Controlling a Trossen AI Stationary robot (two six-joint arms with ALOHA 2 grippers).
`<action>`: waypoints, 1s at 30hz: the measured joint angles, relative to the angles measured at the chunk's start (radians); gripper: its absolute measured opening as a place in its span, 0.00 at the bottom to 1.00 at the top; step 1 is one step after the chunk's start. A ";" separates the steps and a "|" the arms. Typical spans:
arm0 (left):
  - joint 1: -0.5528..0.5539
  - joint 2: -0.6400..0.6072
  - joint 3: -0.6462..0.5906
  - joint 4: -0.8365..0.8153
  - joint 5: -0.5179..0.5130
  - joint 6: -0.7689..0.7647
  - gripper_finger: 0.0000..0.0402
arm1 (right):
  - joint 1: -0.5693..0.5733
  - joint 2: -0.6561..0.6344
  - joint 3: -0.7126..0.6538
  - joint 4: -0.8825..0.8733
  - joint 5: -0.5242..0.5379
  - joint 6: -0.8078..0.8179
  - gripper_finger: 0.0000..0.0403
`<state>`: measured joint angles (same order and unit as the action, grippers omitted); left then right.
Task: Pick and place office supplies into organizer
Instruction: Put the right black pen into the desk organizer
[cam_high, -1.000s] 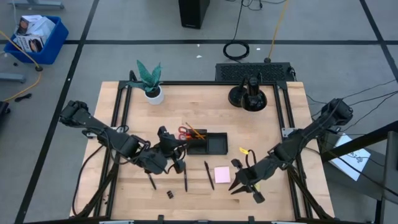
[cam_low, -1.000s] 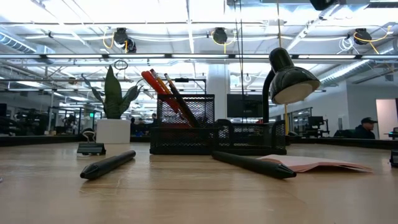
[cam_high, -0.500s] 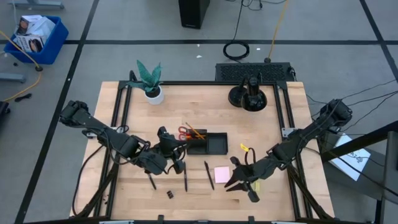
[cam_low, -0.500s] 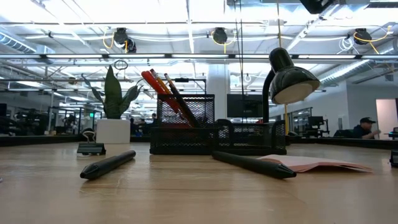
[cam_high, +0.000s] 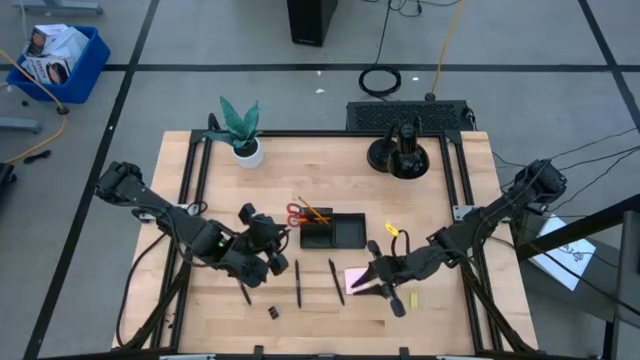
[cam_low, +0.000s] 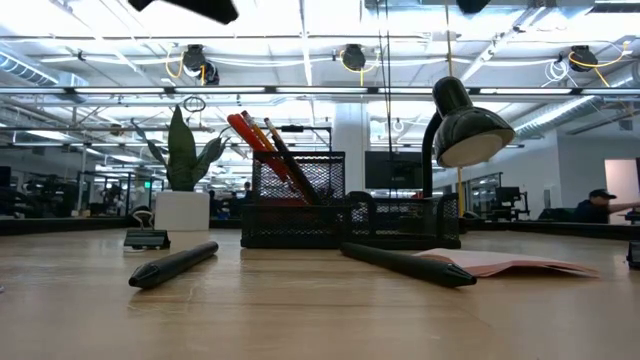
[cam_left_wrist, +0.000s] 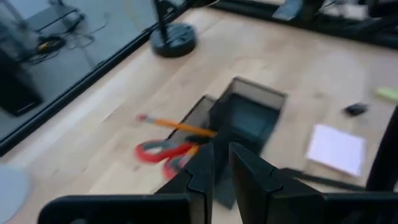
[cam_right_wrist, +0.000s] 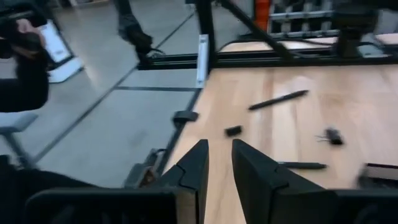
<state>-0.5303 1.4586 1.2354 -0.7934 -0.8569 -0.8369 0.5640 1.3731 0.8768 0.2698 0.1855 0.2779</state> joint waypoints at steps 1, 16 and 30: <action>-0.002 0.000 0.000 -0.033 -0.008 -0.026 0.13 | -0.003 0.000 0.000 -0.002 0.006 -0.002 0.16; -0.114 -0.069 0.000 -0.536 -0.122 -0.492 0.13 | -0.023 0.091 0.365 -0.525 0.161 -0.080 0.16; -0.271 -0.162 0.000 -0.640 -0.191 -0.561 0.13 | -0.066 0.312 0.523 -0.779 0.077 0.295 0.16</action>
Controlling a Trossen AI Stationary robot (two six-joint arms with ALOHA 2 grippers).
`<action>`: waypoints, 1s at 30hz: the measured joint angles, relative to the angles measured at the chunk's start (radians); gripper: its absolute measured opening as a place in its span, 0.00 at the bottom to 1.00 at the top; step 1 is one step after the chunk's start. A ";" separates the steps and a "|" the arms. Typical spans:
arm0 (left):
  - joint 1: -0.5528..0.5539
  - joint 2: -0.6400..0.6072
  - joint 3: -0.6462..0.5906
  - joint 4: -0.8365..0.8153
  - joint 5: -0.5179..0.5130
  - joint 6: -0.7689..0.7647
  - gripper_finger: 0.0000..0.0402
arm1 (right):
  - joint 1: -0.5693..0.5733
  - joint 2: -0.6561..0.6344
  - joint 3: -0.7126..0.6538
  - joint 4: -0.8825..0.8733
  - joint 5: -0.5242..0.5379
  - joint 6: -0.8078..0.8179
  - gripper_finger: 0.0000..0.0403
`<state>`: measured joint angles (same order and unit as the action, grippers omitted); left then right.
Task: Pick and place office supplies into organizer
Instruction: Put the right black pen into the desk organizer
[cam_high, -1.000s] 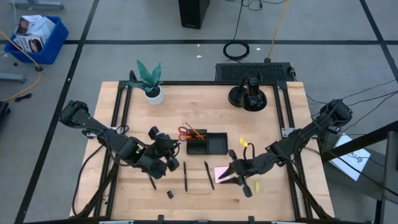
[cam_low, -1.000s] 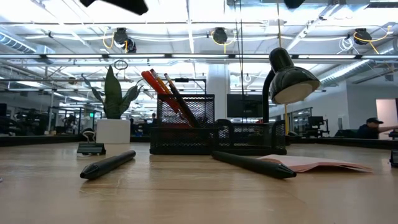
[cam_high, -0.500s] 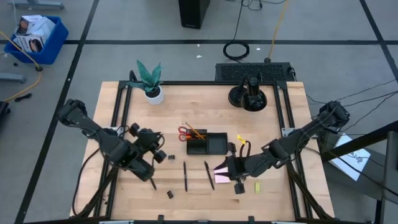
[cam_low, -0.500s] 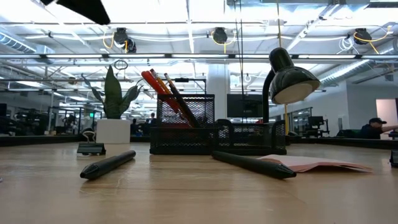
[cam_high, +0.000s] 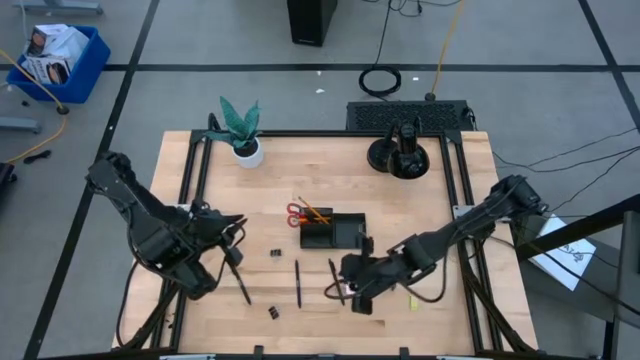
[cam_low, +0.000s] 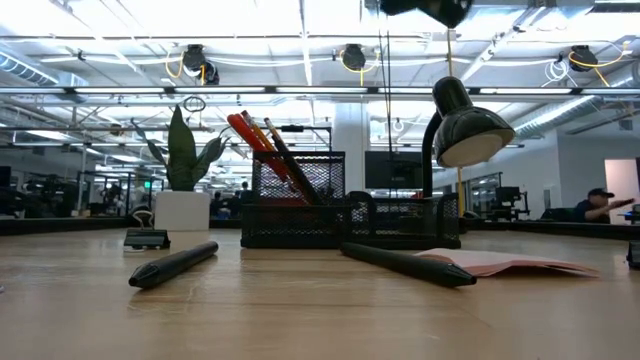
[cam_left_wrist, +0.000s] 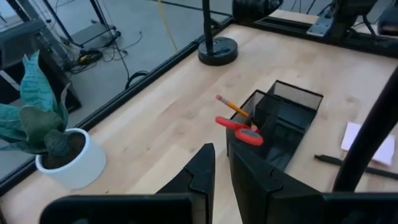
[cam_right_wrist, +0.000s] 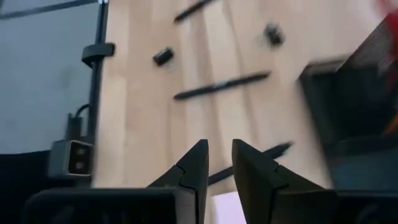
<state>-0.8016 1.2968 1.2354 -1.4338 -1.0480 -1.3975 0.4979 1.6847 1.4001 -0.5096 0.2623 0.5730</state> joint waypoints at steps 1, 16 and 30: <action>-0.003 0.000 0.000 -0.002 0.000 0.000 0.13 | -0.004 0.010 0.000 -0.003 -0.024 0.034 0.16; -0.021 0.000 0.000 -0.015 0.031 0.000 0.13 | -0.040 0.093 0.000 -0.005 -0.110 0.141 0.16; -0.020 0.000 0.000 -0.015 0.033 0.000 0.13 | -0.047 0.093 0.000 0.059 -0.135 0.091 0.16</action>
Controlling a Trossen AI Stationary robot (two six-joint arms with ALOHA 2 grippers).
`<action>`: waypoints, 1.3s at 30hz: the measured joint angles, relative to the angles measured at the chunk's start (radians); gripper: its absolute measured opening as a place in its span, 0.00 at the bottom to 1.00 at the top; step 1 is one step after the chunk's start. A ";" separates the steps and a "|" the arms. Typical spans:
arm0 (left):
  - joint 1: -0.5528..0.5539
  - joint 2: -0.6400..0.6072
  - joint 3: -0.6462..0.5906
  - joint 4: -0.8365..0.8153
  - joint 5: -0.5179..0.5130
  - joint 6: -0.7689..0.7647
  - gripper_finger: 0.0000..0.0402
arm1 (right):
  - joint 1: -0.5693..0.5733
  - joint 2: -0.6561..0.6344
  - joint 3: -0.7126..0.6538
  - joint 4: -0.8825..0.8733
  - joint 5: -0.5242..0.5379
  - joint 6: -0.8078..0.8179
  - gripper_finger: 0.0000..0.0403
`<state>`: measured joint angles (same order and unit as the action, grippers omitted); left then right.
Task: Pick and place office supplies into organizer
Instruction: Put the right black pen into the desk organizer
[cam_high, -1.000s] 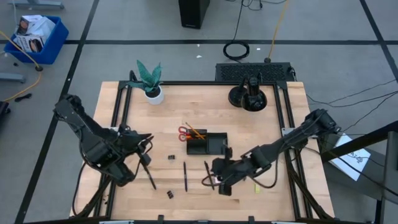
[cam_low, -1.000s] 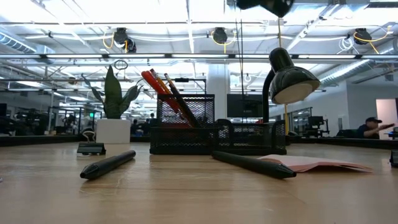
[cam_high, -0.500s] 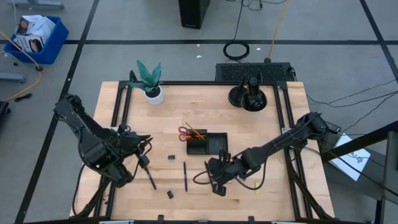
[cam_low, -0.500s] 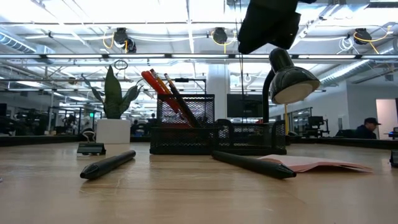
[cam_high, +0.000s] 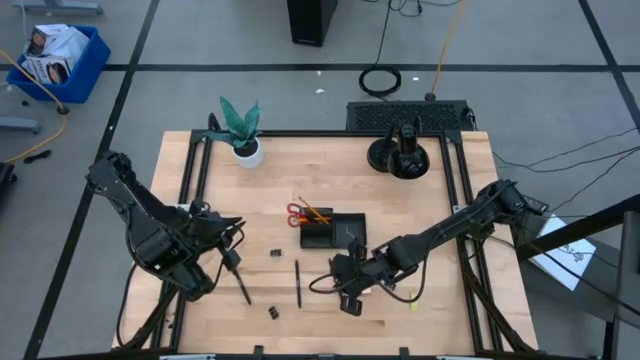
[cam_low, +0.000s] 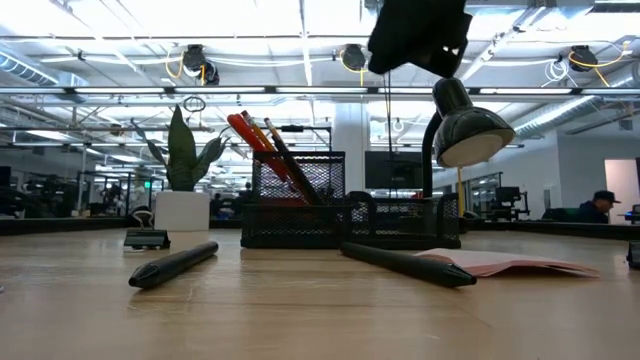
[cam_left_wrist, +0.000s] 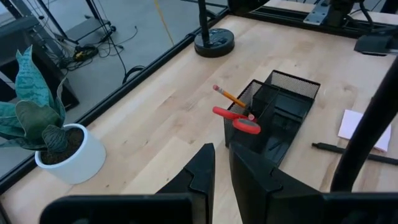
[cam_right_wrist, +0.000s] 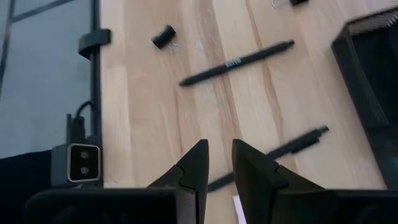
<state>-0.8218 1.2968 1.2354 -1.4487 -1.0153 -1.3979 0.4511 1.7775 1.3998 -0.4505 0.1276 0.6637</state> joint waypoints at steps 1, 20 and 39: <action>0.000 0.000 0.000 0.000 0.000 0.000 0.13 | 0.000 0.000 0.000 0.011 0.000 -0.008 0.16; 0.000 0.000 0.000 0.001 0.000 0.001 0.13 | -0.025 0.000 0.000 -0.029 -0.002 0.203 0.16; 0.000 0.001 0.000 0.006 0.025 0.000 0.13 | -0.083 0.136 -0.001 -0.061 -0.100 0.274 0.16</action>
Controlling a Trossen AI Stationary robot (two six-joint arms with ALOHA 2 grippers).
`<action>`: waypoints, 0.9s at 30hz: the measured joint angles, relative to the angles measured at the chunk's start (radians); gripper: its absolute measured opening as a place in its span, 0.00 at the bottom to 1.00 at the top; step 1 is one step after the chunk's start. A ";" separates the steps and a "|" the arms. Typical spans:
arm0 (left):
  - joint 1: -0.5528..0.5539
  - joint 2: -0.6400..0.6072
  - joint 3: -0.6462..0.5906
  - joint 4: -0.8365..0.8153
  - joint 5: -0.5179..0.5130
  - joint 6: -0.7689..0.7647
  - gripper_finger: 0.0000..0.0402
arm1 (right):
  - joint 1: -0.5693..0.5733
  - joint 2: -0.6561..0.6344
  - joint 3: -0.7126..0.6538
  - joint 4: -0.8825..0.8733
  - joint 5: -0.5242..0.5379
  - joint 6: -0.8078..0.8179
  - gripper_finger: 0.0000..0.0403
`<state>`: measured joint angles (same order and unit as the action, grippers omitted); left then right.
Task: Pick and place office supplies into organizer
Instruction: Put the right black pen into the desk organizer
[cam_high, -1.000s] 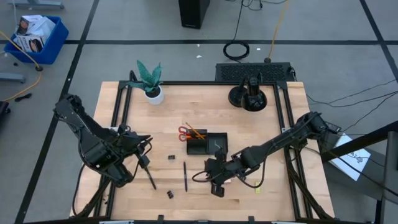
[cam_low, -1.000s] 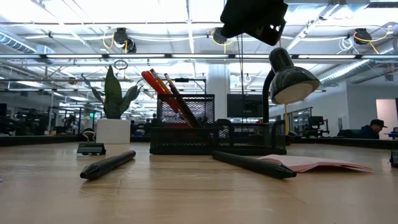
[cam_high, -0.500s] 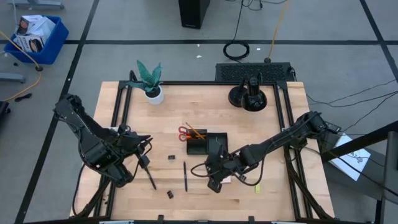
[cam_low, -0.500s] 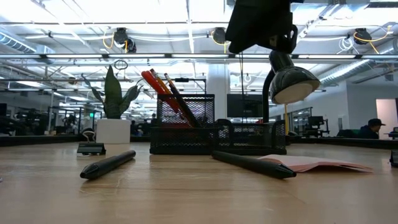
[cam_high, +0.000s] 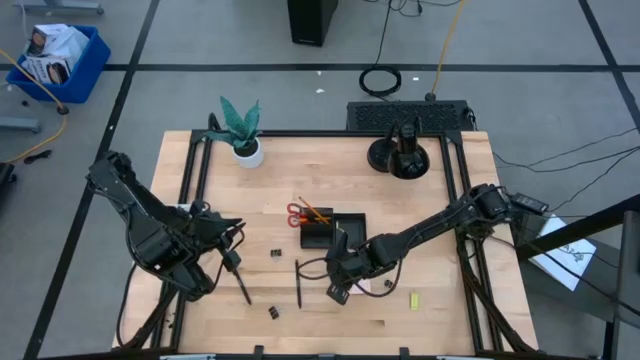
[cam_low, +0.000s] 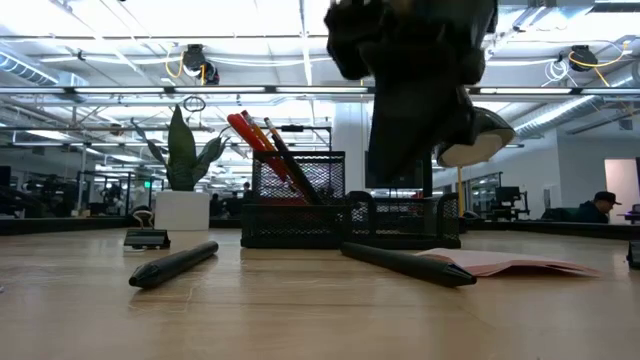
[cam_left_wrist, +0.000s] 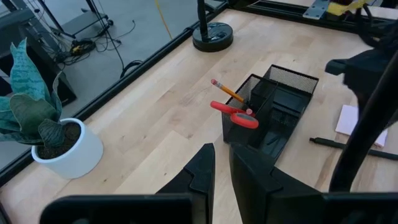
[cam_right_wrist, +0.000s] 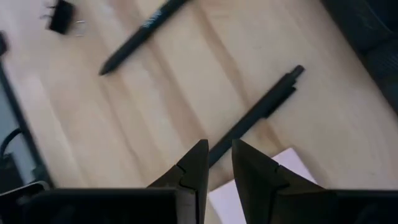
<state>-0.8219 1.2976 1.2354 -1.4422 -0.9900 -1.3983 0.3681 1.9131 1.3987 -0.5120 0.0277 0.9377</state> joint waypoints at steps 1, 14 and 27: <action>0.000 0.000 0.000 0.000 0.003 0.000 0.13 | -0.004 0.006 0.000 -0.002 0.000 0.002 0.16; 0.000 0.000 0.000 0.001 0.006 0.001 0.13 | -0.020 0.033 0.000 0.012 -0.006 0.026 0.16; 0.000 0.000 0.000 0.003 0.011 0.002 0.13 | -0.020 0.033 0.000 0.015 -0.007 0.041 0.33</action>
<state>-0.8215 1.2976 1.2350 -1.4387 -0.9794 -1.3967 0.3485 1.9457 1.3991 -0.4969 0.0208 0.9784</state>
